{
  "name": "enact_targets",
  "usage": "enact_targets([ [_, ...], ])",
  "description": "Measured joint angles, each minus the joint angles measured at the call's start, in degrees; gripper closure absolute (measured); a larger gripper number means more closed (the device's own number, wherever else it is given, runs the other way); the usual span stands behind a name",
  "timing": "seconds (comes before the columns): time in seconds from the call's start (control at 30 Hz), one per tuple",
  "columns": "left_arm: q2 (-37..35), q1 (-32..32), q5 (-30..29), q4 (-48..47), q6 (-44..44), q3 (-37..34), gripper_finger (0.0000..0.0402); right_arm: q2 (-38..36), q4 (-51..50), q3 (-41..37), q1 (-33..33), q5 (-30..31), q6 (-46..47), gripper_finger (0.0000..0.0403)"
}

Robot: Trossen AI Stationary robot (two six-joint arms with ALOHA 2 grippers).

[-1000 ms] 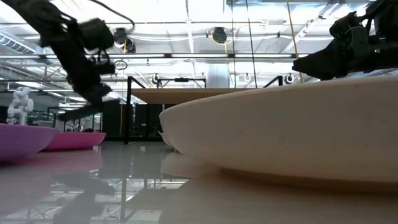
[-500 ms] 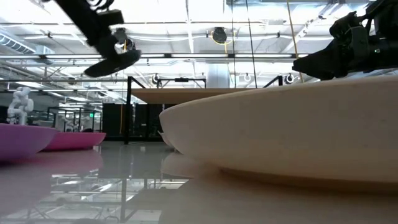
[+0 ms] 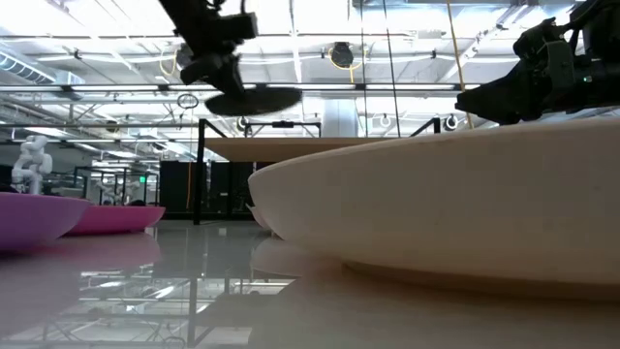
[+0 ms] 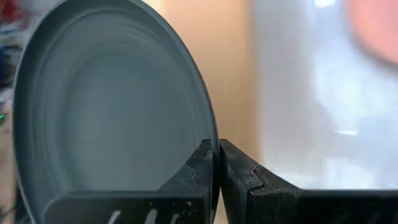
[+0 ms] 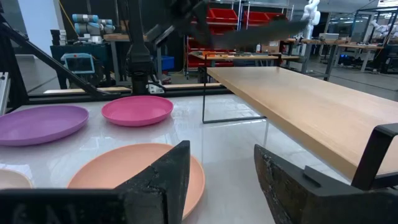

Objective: Place and stack plates onto a shelf
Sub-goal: Put the top black plate on the shelf, then stack the light pink plate on top of the black plate on the shelf

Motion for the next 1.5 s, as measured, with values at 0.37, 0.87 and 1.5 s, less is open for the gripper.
enact_targets([
  [0.37, 4.58, 1.67, 3.92, 0.24, 0.42, 0.25, 0.0387, 0.0, 0.01, 0.0, 0.01, 0.0, -0.01, 0.0243],
  [0.87, 4.41, 5.84, 5.11, 0.81, -5.15, 0.27, 0.0304, 0.02, 0.02, 0.0, 0.02, 0.0, -0.01, 0.0243],
  [1.5, -13.29, 2.4, 6.3, 0.53, -11.17, 0.25, 0.0289, 0.02, 0.0, 0.0, 0.01, 0.0, -0.01, 0.0243],
])
